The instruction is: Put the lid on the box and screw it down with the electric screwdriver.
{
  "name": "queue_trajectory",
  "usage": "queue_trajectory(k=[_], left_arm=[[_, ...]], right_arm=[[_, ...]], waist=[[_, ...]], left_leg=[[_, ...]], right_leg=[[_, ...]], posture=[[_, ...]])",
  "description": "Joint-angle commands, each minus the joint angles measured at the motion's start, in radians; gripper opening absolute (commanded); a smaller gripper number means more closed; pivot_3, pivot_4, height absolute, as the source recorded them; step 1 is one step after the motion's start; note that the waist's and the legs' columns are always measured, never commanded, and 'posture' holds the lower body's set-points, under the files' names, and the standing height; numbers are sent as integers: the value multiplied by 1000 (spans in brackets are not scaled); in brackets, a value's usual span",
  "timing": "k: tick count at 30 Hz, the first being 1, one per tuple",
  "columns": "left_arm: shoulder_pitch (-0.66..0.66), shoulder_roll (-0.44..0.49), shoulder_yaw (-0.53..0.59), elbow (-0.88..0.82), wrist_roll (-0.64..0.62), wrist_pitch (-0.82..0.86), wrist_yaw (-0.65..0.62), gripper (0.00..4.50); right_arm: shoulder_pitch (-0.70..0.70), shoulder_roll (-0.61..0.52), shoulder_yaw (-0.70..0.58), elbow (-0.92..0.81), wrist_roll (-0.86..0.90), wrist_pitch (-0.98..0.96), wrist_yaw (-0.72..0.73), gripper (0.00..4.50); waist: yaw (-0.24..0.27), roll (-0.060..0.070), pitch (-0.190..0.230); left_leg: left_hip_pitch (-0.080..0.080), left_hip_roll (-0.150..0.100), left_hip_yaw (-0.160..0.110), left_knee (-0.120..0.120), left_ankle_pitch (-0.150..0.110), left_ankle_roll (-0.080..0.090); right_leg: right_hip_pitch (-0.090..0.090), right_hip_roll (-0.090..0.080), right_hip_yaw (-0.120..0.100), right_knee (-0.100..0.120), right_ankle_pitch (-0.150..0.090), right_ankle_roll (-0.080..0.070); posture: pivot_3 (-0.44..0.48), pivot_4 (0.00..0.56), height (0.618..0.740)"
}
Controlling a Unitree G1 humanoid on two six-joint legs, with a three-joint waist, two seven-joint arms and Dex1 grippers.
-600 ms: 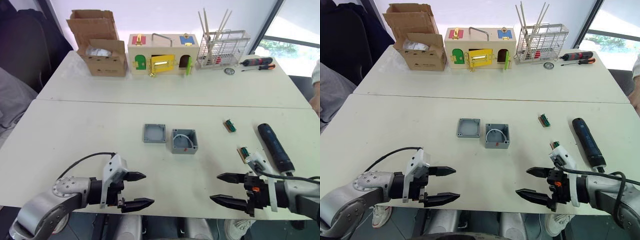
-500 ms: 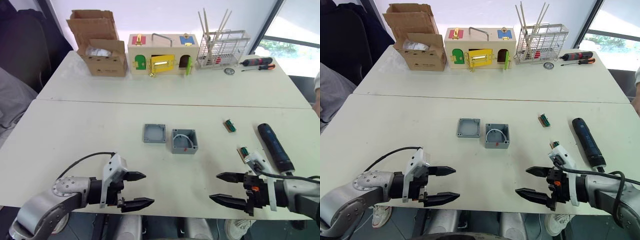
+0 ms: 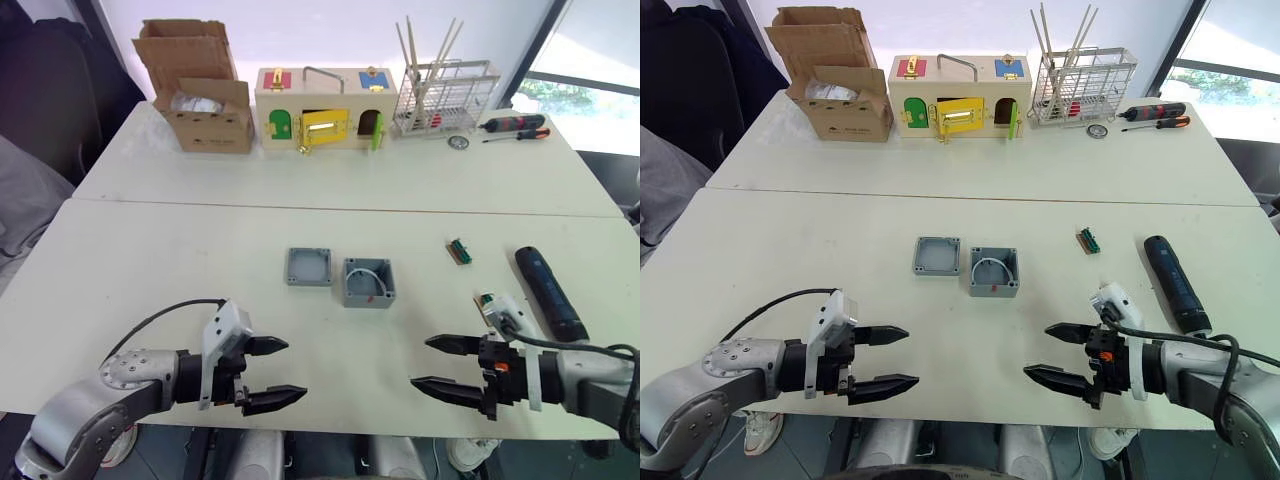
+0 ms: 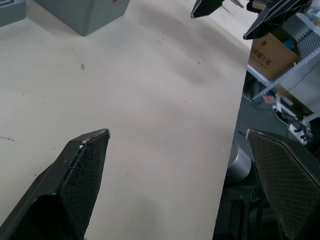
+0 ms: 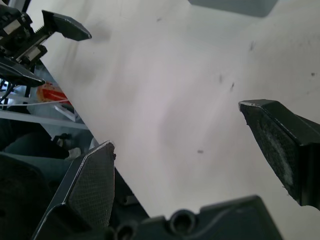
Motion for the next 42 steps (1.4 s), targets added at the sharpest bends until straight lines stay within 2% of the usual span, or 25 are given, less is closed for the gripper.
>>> queue_trajectory(k=[1,9,14,18,21,23,27,30,34,42], left_arm=[[-5,6,31,-37,-7,-1,21,4500],[-1,41,27,-49,49,14,75,4500],[-39,80,56,-5,41,57,66,4500],[-246,179,103,106,38,119,28,4500],[-560,260,-52,246,165,17,-168,4500],[-684,254,-139,310,222,-34,-263,4500],[-934,88,-309,463,321,-126,-388,4500],[-1027,-44,-407,530,365,-165,-464,4500],[-1073,-155,-486,614,425,-210,-519,4500],[-1134,-368,-611,855,595,-274,-517,4500]], right_arm=[[-42,12,14,3,-5,-27,-2,4491],[-98,33,70,30,-24,-13,-37,4491],[-149,53,64,52,3,53,-101,4491],[-198,43,10,49,37,38,-76,4491],[-236,-18,1,20,64,78,-48,4491],[-253,-24,0,16,68,81,-59,4491],[-239,-29,3,-13,42,81,-88,4491],[-206,-1,6,-39,15,76,-150,4491],[-173,52,0,-73,21,77,-221,4491],[-70,130,-24,-177,27,78,-344,4491]], waist=[[1,0,0],[0,0,0],[2,0,0],[3,0,0],[7,-1,1],[3,-1,0],[3,-1,1],[2,-2,1],[-1,-2,1],[10,-2,1]], left_leg=[[0,0,0,0,0,0],[0,0,0,0,0,0],[0,0,0,0,0,0],[0,0,-1,0,0,-1],[-1,-1,-1,1,1,-1],[-1,-1,-1,2,0,0],[-1,-3,0,2,-1,2],[-5,-2,-2,10,-3,5],[-5,0,-1,15,-4,7],[-5,0,-3,15,-5,8]], right_leg=[[0,0,0,0,0,0],[0,0,0,0,0,0],[0,0,0,0,0,0],[0,0,-1,1,0,0],[0,2,-1,2,0,0],[1,2,-1,0,0,0],[3,2,0,-2,2,4],[3,4,-1,0,2,5],[4,4,2,0,2,5],[3,4,1,1,2,8]], posture=[[0,150,729],[0,150,729],[0,150,729],[0,150,729],[0,150,729],[0,150,729],[0,150,729],[0,150,729],[0,150,729],[0,150,729]])
